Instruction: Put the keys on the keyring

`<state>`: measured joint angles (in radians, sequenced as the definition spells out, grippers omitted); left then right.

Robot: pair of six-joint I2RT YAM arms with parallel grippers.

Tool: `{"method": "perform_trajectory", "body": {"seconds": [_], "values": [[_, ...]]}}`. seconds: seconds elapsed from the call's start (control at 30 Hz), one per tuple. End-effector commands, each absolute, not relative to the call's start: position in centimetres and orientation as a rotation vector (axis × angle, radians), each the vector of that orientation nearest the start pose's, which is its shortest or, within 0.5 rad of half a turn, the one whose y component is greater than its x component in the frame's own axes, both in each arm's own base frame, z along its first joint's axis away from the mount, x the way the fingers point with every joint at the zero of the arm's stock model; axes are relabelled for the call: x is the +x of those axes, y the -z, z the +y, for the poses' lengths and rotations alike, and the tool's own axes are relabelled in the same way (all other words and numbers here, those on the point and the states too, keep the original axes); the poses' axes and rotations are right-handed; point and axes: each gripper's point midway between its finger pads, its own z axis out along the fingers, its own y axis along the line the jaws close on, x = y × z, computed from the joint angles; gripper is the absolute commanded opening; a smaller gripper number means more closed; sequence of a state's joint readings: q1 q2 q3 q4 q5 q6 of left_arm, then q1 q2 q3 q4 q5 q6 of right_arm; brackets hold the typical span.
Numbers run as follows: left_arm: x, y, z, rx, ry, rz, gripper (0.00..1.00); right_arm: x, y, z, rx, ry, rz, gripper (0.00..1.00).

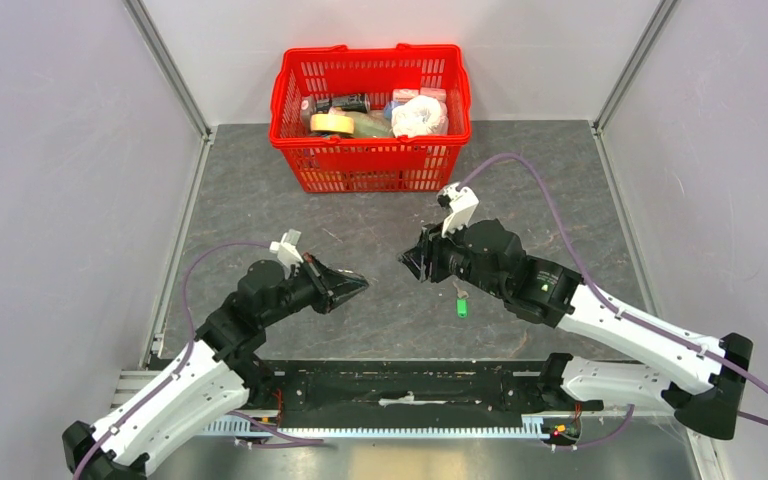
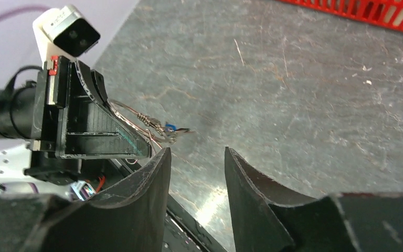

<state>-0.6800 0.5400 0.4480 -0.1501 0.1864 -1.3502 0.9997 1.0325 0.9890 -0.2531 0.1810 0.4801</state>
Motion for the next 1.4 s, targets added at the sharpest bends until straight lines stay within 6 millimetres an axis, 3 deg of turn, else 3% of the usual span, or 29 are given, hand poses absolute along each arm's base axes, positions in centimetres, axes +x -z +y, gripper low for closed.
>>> {"method": "perform_trajectory", "body": {"seconds": [0.0, 0.13, 0.47, 0.53, 0.63, 0.7, 0.83, 1.03, 1.17, 1.37], "values": [[14.1, -21.3, -23.3, -0.344, 1.475, 2.232, 0.02, 19.8, -27.0, 29.2, -0.492, -0.787, 1.951, 0.49], [12.7, -21.0, -23.8, -0.11, 1.416, 2.357, 0.02, 19.0, -26.0, 29.4, -0.579, -0.785, 1.982, 0.49], [9.3, -17.9, -23.9, 0.428, 1.304, 2.686, 0.02, 18.0, -23.9, 30.1, -0.732, -0.768, 2.061, 0.49], [8.6, -17.0, -23.3, 0.572, 1.205, 2.755, 0.02, 17.9, -23.7, 29.9, -0.743, -0.754, 2.065, 0.49], [9.0, -15.6, -21.8, 0.672, 0.971, 2.854, 0.02, 17.8, -23.2, 29.6, -0.745, -0.747, 2.068, 0.49], [9.2, -15.4, -21.5, 0.725, 0.909, 2.877, 0.02, 17.7, -22.9, 29.5, -0.748, -0.747, 2.067, 0.49], [11.2, -16.5, -21.4, 0.747, 0.775, 2.834, 0.02, 17.4, -22.6, 29.2, -0.761, -0.749, 2.069, 0.49], [13.8, -19.2, -22.0, 0.699, 0.712, 2.719, 0.02, 16.2, -23.5, 28.7, -0.788, -0.808, 2.022, 0.49], [14.6, -21.1, -23.1, 0.688, 0.787, 2.617, 0.02, 15.2, -24.6, 28.6, -0.818, -0.871, 1.965, 0.49], [14.0, -23.4, -25.1, 0.77, 0.965, 2.514, 0.02, 13.0, -26.2, 29.3, -0.929, -1.007, 1.865, 0.48]]}}
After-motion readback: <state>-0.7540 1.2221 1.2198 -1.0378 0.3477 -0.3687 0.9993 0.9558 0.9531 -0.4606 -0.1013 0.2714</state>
